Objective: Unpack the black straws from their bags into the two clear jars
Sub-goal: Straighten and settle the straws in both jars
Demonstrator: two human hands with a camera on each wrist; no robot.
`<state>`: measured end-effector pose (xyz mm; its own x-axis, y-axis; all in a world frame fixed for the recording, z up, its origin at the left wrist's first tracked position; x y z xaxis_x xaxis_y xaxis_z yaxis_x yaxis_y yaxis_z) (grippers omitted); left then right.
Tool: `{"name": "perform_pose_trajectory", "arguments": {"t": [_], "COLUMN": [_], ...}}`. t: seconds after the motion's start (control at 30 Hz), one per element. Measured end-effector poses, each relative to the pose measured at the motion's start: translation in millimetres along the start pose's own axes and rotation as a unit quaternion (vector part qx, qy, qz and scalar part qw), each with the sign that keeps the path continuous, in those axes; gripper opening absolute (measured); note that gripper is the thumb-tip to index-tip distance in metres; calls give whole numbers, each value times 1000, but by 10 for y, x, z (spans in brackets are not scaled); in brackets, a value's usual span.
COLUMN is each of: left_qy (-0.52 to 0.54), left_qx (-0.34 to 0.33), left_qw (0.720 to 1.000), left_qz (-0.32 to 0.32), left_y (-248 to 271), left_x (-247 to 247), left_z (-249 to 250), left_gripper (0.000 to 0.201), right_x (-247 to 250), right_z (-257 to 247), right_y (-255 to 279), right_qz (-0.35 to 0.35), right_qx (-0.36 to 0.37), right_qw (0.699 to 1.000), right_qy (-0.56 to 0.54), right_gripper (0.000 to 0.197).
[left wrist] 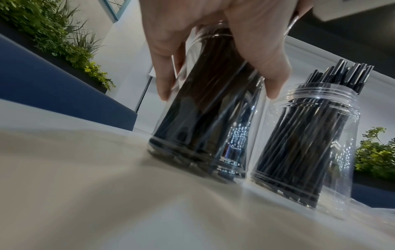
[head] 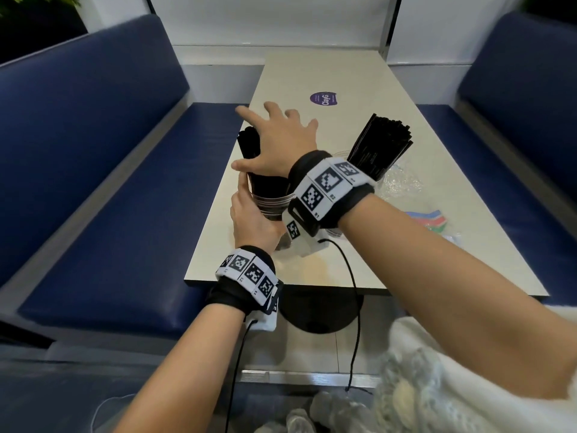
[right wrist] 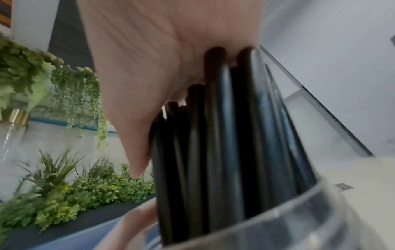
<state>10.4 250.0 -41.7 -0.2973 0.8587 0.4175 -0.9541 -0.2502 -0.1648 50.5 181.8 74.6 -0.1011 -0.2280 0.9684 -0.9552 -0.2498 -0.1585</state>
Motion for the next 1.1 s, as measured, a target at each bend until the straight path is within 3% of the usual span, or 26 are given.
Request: {"name": "perform_pose_trajectory", "arguments": {"t": [0.1,0.23,0.43,0.6,0.73,0.8,0.9,1.0,1.1], "left_qy": [-11,-3,-2,-36,-48,-45,6,8,-50], "left_qx": [-6,-4,-14,-13,-12,-12,3,-11,-27], "left_qw": [1000,1000,1000,999,999,999,1000,1000,998], "left_qz": [7,8,9,26,11,9,-1,-11,9], "left_y": [-13,-1,19,-61,-132,-127,-109,-89,-90], "left_x": [-11,-3,15,-20,-86,-91,-68,-55,-76], "left_z": [-32,-15,38,-25,-147,-138,-82,-80,-129], "left_gripper": [108,99,87,71,96,97,81,95,100], "right_x": [-3,-32,-35,28,57,56,61,68,78], "right_z": [-4,18,6,26,51,47,8,-10,10], "right_y": [-89,-155,-196,-230,-254,-253,-262,-276,-277], "right_qz": [-33,0,16,22,-28,-55,-71,-63,-60], "right_qx": [40,19,11,-31,-63,-67,-61,-70,-86], "right_qw": [999,999,999,990,988,989,989,990,991], "right_qy": [7,-29,-48,-139,-140,-122,-114,-107,-82], "right_gripper": [64,43,34,34,34,36,31,13,17]}}
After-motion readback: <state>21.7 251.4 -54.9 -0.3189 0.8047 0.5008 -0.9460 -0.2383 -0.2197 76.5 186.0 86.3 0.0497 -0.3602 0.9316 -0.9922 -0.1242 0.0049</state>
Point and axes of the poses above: each hand's wrist, its own y-axis away from the middle knuckle, its own x-axis out of the back of the hand, z = x × y, the point moved 3 cm from there along -y, towards the middle knuckle, and after that the axes turned 1 degree about x, right-handed, at the moved point
